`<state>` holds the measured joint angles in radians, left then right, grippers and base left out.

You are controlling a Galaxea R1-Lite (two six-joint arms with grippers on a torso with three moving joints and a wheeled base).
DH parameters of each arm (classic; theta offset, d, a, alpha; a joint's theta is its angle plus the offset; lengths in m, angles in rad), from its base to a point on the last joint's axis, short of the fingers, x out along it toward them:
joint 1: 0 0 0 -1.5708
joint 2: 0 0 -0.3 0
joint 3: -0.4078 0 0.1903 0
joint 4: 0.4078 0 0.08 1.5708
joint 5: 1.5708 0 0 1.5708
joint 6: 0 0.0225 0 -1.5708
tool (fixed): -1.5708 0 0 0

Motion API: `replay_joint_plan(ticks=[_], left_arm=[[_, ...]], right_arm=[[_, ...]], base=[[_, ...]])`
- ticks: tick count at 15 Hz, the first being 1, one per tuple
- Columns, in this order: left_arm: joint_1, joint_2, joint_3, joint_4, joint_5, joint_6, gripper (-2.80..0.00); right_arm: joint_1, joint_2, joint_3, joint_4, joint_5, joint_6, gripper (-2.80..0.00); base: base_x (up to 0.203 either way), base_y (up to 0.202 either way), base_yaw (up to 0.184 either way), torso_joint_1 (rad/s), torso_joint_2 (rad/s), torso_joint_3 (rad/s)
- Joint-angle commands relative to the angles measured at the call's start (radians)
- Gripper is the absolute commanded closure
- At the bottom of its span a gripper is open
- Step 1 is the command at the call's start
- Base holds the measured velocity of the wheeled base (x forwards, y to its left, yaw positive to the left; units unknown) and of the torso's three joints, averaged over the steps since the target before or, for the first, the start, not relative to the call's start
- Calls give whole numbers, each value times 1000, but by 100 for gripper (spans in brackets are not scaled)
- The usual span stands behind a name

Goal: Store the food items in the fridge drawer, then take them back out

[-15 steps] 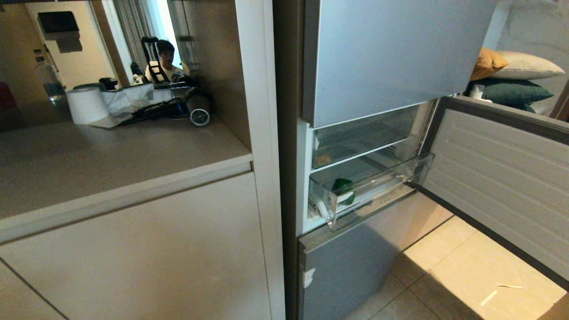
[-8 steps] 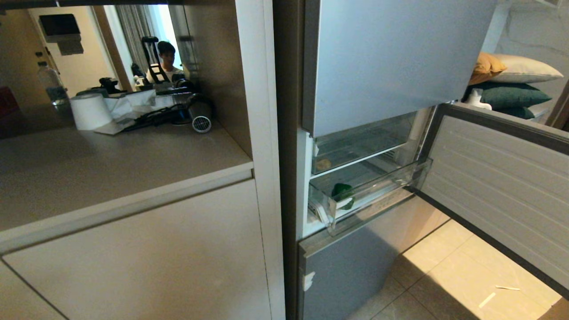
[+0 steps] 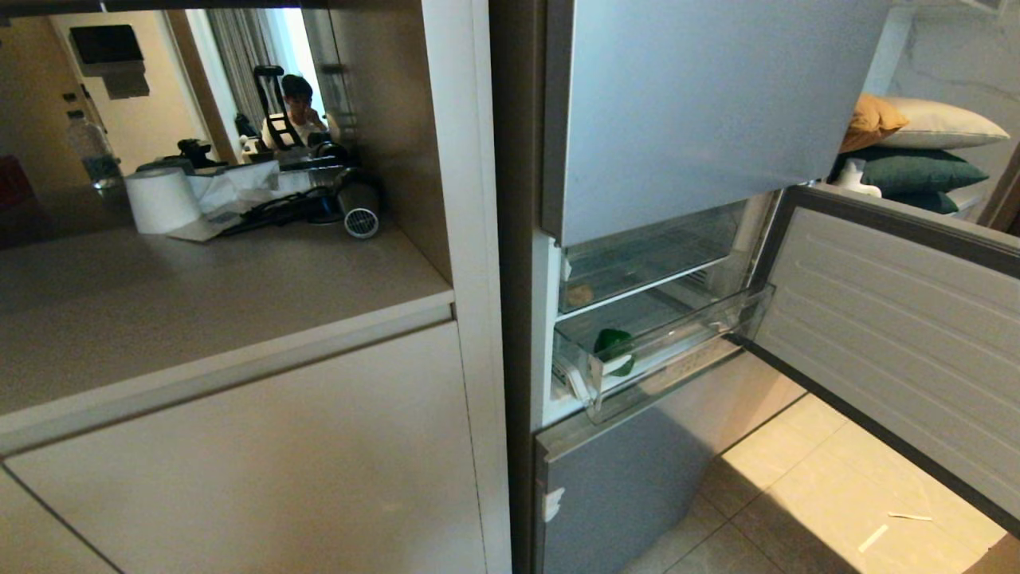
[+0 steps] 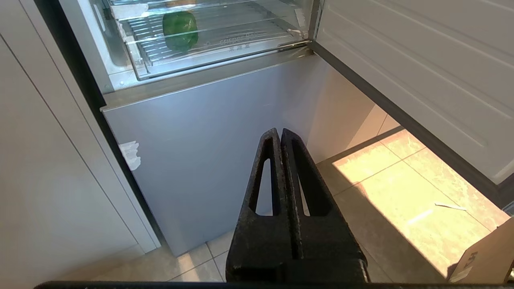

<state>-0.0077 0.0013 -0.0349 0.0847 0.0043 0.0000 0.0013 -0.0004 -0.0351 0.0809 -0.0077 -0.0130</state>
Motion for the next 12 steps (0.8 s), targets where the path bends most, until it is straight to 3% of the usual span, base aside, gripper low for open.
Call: replay_joint_plan(ticks=[1, 12], left_arm=[[0, 0, 1, 1, 0, 0, 0], [0, 0, 1, 0, 0, 0, 0]], right_arm=[[0, -1, 0, 0, 0, -1, 0], [0, -1, 0, 0, 0, -1, 0]], base=[[0, 0, 0, 0, 0, 0], [0, 0, 0, 0, 0, 0]])
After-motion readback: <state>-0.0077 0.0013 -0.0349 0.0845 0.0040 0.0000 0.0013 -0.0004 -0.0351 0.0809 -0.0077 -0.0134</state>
